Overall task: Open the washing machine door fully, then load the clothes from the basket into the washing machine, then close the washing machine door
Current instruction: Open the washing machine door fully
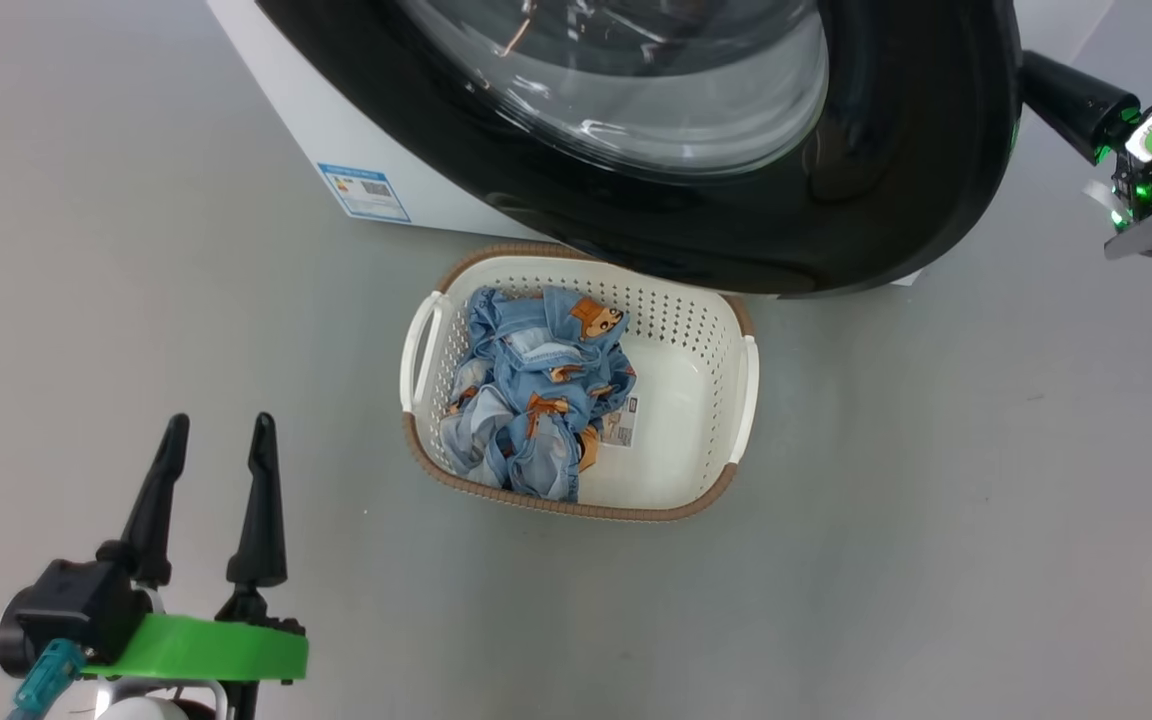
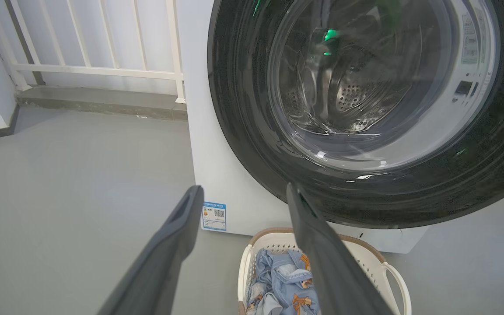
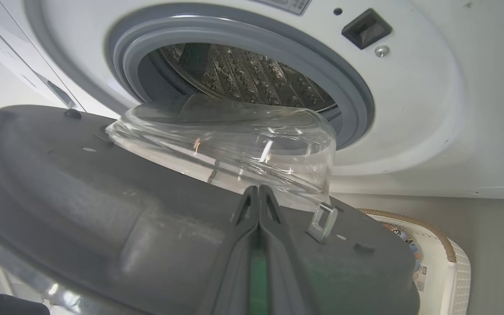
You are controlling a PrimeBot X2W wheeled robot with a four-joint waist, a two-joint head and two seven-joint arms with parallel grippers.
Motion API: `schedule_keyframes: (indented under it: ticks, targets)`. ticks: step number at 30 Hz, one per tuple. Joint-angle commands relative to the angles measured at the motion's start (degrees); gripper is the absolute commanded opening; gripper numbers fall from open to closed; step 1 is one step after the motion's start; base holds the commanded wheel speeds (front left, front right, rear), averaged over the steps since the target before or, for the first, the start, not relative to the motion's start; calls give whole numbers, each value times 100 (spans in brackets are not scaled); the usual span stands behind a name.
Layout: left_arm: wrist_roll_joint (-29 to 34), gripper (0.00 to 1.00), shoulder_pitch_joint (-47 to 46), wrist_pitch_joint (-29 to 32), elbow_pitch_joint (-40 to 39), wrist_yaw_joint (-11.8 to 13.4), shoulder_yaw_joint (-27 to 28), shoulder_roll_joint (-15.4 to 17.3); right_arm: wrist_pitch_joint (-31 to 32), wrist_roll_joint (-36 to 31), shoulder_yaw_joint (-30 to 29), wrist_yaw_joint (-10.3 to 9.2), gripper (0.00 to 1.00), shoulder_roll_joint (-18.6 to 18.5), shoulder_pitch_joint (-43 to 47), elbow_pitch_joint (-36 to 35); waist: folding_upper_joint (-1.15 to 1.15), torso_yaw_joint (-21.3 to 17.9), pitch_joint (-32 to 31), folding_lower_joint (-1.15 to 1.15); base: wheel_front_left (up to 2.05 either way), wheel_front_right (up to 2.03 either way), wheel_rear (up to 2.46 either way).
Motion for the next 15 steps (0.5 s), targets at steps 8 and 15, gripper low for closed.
schedule_keyframes:
  ticks: [8,15]
  targets:
    - [8,100,39,-54,-13,-17,228,61,572,457,29,9,0,223,198,-62,0,7,-349,0,0,0,0]
    - [17,100,147,-54,37,-17,209,73,916,595,169,9,0,328,599,-125,0,44,-623,0,0,0,0]
